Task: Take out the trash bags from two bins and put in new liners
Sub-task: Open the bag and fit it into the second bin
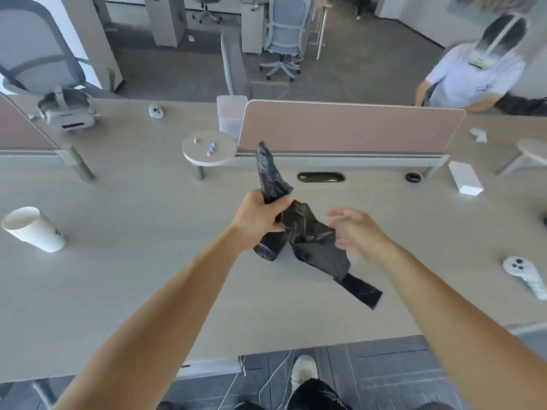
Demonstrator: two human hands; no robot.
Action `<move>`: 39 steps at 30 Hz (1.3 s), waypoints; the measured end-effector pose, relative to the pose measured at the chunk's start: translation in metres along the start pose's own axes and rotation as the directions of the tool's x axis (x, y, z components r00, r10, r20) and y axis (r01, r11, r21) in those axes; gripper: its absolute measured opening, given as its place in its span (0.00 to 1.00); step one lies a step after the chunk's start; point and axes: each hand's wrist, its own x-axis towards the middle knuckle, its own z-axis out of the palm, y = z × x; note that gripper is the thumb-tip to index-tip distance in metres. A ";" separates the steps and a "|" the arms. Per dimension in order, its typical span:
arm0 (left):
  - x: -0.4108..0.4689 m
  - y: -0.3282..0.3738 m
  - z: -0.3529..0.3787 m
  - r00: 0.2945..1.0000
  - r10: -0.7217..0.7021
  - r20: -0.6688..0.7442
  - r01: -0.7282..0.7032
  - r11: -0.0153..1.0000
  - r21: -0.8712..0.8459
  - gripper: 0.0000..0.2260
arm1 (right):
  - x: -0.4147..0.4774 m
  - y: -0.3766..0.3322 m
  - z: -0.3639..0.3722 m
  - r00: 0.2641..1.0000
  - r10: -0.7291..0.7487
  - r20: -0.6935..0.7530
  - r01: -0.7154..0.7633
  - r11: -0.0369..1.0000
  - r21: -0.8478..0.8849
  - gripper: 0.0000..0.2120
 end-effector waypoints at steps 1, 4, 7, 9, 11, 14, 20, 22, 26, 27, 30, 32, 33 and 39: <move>-0.009 0.005 -0.003 1.000 0.000 0.003 0.000 0.999 -0.032 0.07 | -0.008 0.016 0.004 0.993 0.048 0.106 -0.034 0.990 -0.135 0.18; -0.029 0.006 -0.011 0.999 -0.035 -0.021 0.031 0.989 -0.147 0.06 | -0.024 0.054 0.026 0.945 0.089 0.315 0.051 0.911 -0.410 0.26; -0.050 0.006 -0.018 0.997 -0.063 -0.046 0.052 0.974 -0.221 0.11 | -0.039 0.074 0.051 0.980 -0.024 0.196 0.118 0.868 -0.483 0.05; -0.065 0.007 -0.023 0.994 -0.072 -0.086 0.049 0.967 -0.248 0.14 | -0.049 0.081 0.056 0.989 -0.076 0.127 0.127 0.879 -0.459 0.03; -0.084 0.005 -0.026 0.986 -0.104 -0.133 0.064 0.958 -0.278 0.16 | -0.059 0.087 0.058 0.979 -0.097 0.179 0.168 0.884 -0.437 0.07; -0.122 -0.004 -0.026 0.977 -0.173 -0.128 0.131 0.950 -0.282 0.16 | -0.079 0.094 0.071 0.939 -0.165 0.302 0.294 0.838 -0.460 0.21; -0.205 -0.024 -0.031 0.960 -0.210 -0.186 0.151 0.945 -0.290 0.19 | -0.138 0.113 0.092 0.901 -0.261 0.348 0.392 0.833 -0.390 0.12; -0.234 -0.034 -0.028 0.954 -0.225 -0.198 0.163 0.944 -0.288 0.19 | -0.165 0.126 0.094 0.861 -0.175 0.477 0.398 0.815 -0.420 0.28; -0.297 -0.057 -0.011 0.963 -0.227 -0.143 0.163 0.919 -0.360 0.11 | -0.222 0.146 0.117 0.803 -0.174 0.570 0.508 0.700 -0.502 0.31; -0.314 -0.059 -0.007 0.968 -0.222 -0.119 0.165 0.916 -0.366 0.10 | -0.235 0.151 0.122 0.800 -0.207 0.563 0.524 0.698 -0.488 0.24; -0.352 -0.066 -0.003 0.971 -0.205 -0.123 0.152 0.926 -0.345 0.10 | -0.263 0.171 0.130 0.834 -0.248 0.493 0.492 0.738 -0.462 0.08; -0.367 -0.072 -0.008 0.950 -0.201 -0.237 0.128 0.948 -0.291 0.12 | -0.276 0.177 0.127 0.876 -0.215 0.432 0.408 0.807 -0.427 0.13; -0.372 -0.075 -0.011 0.932 -0.201 -0.301 0.122 0.958 -0.260 0.16 | -0.283 0.178 0.125 0.890 -0.207 0.405 0.373 0.841 -0.391 0.12; -0.404 -0.088 -0.033 0.780 -0.323 -0.537 0.318 0.942 -0.105 0.03 | -0.331 0.172 0.108 0.967 -0.111 0.230 0.116 0.993 -0.010 0.11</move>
